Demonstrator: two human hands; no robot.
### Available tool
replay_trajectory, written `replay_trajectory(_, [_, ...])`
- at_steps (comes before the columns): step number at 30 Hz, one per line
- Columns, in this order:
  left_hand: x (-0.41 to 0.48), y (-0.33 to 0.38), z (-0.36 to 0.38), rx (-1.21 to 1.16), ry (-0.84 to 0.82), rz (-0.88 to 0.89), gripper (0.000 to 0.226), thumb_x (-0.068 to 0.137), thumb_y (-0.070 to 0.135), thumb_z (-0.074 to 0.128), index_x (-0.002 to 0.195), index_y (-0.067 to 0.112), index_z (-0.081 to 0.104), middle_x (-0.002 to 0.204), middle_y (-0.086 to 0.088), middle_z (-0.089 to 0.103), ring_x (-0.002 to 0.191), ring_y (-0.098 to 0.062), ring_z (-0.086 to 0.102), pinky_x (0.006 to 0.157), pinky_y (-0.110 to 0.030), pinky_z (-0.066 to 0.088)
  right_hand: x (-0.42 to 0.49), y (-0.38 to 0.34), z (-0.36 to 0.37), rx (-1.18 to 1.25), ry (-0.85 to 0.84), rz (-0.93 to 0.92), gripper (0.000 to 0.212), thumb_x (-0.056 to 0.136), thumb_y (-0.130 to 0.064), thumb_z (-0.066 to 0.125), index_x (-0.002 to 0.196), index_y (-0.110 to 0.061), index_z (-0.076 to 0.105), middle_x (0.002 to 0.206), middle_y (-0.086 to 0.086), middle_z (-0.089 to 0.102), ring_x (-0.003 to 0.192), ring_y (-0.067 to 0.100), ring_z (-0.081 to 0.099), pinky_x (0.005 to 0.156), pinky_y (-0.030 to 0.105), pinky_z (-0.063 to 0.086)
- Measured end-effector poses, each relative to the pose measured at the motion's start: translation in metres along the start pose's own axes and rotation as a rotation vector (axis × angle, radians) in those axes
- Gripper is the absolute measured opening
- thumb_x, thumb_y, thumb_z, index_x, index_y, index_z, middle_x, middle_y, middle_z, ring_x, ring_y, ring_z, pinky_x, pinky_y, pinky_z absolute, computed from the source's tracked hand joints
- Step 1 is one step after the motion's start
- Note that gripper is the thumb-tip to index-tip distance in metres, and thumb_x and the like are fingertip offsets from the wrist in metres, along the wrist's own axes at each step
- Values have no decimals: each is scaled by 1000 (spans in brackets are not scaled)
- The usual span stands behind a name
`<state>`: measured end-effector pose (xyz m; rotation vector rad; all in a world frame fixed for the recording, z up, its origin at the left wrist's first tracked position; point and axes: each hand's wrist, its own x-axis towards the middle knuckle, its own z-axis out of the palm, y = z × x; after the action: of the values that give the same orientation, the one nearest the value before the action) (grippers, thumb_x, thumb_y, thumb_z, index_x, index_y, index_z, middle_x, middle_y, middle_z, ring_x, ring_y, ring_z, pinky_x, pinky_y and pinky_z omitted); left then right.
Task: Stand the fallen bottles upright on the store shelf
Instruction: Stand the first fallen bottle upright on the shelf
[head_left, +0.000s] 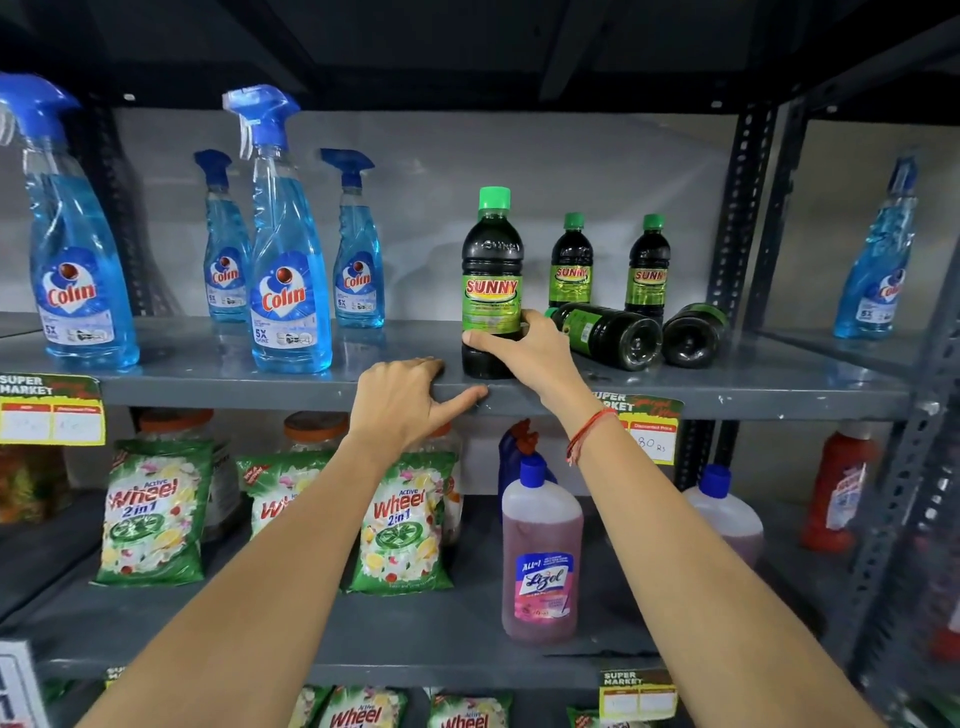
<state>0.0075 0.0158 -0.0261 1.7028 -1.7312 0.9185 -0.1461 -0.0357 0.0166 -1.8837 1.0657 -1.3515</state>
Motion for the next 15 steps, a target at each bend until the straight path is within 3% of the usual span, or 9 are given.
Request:
replay_trajectory(2, [0, 0, 0, -8, 7, 7, 95, 72, 83, 10, 93, 13, 70, 82, -7, 74, 76, -27, 67, 61, -32, 47, -1, -1, -1, -6, -7, -6, 50, 72, -38, 79, 113, -16, 63, 113, 2, 68, 99, 13, 58, 83, 23, 42])
replay_trajectory(7, [0, 2, -2, -5, 3, 10, 86, 74, 79, 19, 89, 12, 71, 79, -8, 74, 74, -29, 68, 59, -31, 47, -1, 1, 1, -41, 15, -7, 55, 70, -42, 78, 115, -16, 60, 117, 4, 67, 113, 20, 59, 99, 34, 47])
replay_trajectory(15, [0, 2, -3, -4, 4, 29, 96, 72, 83, 11, 102, 12, 69, 92, -10, 74, 84, -31, 67, 65, -33, 48, -6, -4, -2, -21, -36, -2, 61, 71, -40, 79, 119, -12, 56, 120, 5, 65, 113, 20, 59, 93, 29, 47])
